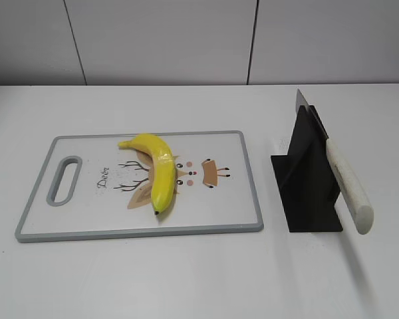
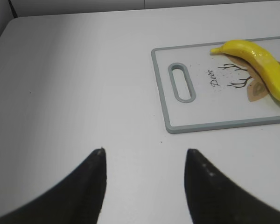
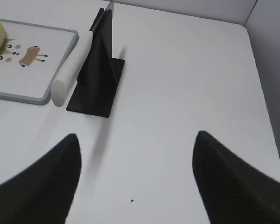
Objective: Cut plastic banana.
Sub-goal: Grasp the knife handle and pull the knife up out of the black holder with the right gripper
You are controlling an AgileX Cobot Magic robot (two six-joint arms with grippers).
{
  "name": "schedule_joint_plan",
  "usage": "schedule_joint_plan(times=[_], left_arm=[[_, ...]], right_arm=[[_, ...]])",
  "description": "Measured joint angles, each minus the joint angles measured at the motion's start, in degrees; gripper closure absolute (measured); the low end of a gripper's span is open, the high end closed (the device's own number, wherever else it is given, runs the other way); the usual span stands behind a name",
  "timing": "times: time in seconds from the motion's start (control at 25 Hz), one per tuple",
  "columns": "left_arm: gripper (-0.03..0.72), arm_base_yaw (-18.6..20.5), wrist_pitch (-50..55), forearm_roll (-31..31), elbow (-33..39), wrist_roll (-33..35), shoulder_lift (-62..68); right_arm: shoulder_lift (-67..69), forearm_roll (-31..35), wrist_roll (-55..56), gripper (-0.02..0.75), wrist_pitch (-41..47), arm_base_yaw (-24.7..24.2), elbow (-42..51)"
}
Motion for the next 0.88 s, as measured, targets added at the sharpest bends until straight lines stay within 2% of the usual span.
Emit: schedule_joint_plan(times=[0.88], left_arm=[[0.189,0.0,0.0,0.0,0.0,0.0,0.0]], right_arm=[[0.0,0.0,0.0,0.168,0.0,0.0,0.0]])
